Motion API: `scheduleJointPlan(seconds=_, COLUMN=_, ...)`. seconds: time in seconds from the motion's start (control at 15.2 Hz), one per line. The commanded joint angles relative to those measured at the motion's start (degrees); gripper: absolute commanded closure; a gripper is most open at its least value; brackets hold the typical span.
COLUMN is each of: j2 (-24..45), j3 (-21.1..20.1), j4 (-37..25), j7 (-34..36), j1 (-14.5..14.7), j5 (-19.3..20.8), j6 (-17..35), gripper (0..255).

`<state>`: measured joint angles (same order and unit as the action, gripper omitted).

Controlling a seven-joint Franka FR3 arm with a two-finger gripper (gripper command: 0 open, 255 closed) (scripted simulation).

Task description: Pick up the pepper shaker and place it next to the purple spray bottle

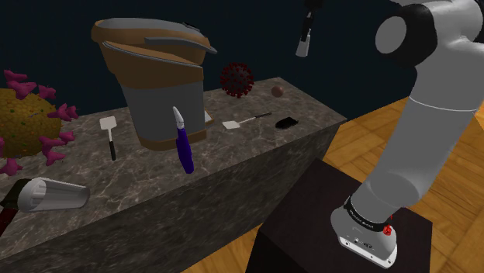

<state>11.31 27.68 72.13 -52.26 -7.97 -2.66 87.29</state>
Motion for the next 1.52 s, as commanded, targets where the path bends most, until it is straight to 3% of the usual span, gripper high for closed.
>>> scheduleJointPlan(seconds=0.0, j2=-3.50, j3=-1.03, j4=3.95, j7=3.29, j1=2.75, j5=2.10, j6=0.74, gripper=255)
scheduleJointPlan(seconds=0.66, j2=-13.85, j3=-8.43, j4=15.61, j7=18.93, j1=11.64, j5=7.68, j6=2.03, gripper=255)
scheduleJointPlan(seconds=1.45, j2=-16.66, j3=-18.02, j4=18.62, j7=36.19, j1=19.39, j5=8.73, j6=0.74, gripper=255)
